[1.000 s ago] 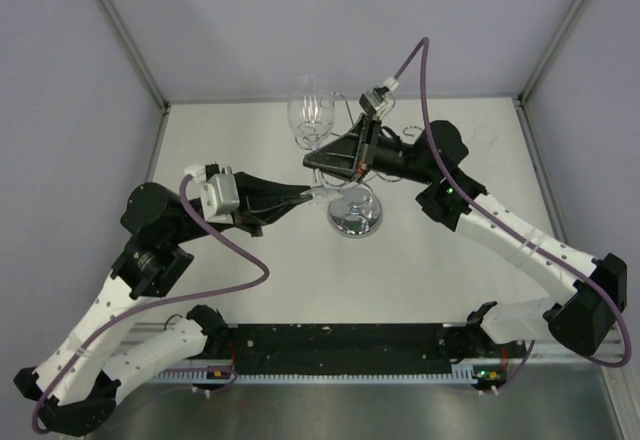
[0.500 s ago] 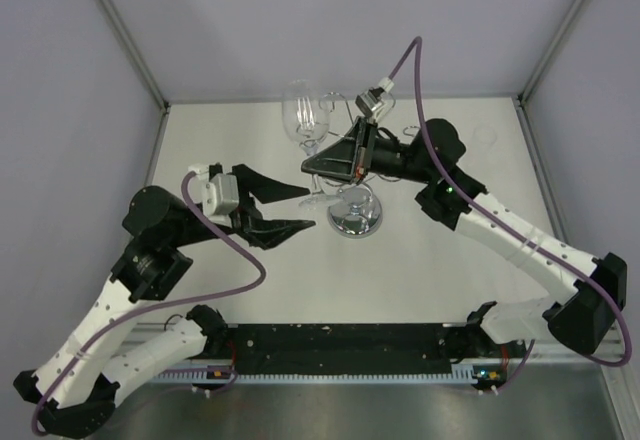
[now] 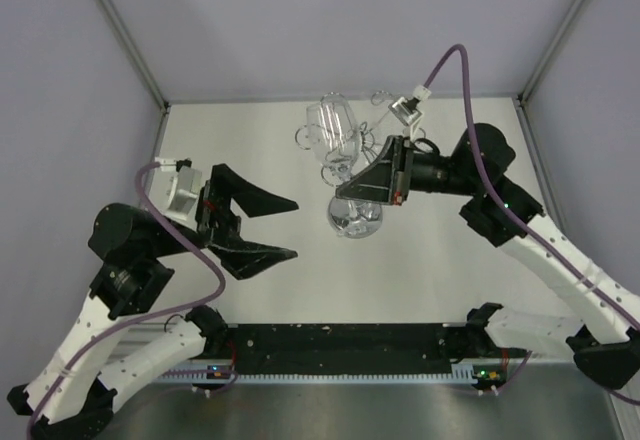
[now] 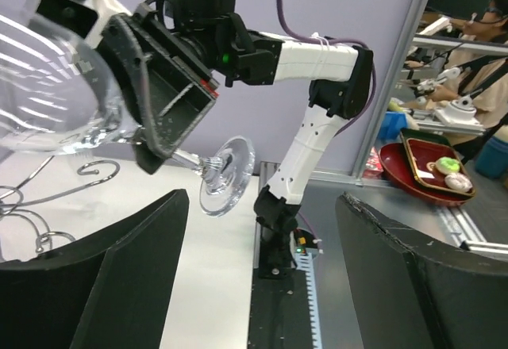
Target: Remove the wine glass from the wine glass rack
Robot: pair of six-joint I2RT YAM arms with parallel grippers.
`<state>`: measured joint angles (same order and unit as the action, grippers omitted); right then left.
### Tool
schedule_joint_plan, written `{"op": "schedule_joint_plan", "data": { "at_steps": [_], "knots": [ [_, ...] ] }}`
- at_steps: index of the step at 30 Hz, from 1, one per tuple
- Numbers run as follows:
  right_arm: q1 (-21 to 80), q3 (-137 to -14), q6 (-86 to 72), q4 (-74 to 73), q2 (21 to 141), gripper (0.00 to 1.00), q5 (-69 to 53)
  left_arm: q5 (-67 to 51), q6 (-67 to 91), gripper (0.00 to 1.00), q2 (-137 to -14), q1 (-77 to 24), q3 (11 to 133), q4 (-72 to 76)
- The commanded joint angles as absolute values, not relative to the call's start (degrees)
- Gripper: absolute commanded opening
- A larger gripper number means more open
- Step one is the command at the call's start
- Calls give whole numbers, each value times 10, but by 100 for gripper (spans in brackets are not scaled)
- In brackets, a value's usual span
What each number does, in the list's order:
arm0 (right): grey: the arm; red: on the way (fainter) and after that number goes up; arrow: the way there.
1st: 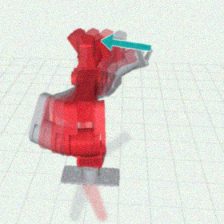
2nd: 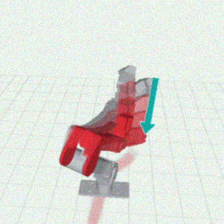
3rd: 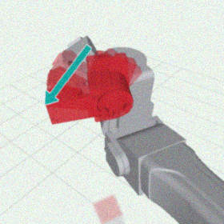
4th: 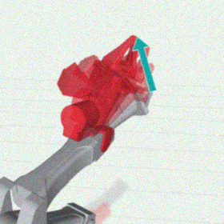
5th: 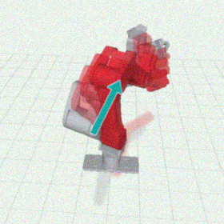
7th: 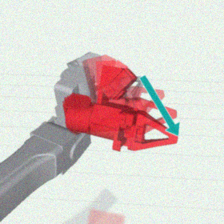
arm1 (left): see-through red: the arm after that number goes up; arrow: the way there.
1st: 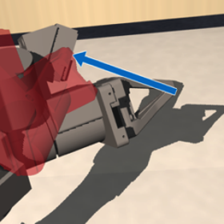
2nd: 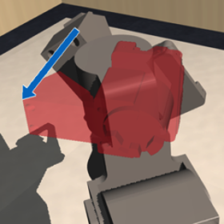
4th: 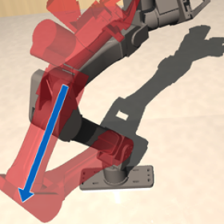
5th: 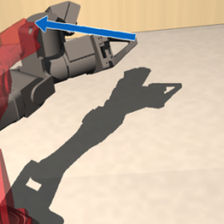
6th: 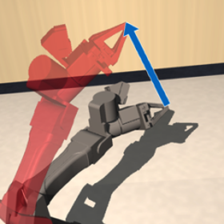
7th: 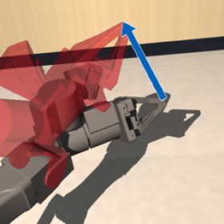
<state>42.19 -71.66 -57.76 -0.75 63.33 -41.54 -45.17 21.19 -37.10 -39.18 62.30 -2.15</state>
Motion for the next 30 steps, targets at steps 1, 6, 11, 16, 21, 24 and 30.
{"op": "schedule_joint_plan", "data": {
  "at_steps": [1,6,11,16,21,24,30],
  "knots": [
    [420,-750,-436,-100,573,0,-452,-453,326,80,-412,-393,656,-22],
    [419,-730,-339,-191,526,0,-454,-452,445,80,-443,-393,643,60],
    [420,-727,-251,-290,485,0,-425,-425,524,77,-459,-392,647,55],
    [420,-718,-190,-347,449,0,-423,-375,567,76,-456,-392,643,14],
    [420,-724,-135,-409,426,0,-403,-352,595,75,-457,-391,639,-21],
    [420,-728,-109,-435,421,0,-402,-356,603,75,-466,-391,639,-25],
    [420,-740,-55,-490,430,0,-383,-360,606,73,-482,-392,631,-36]
  ]
}}
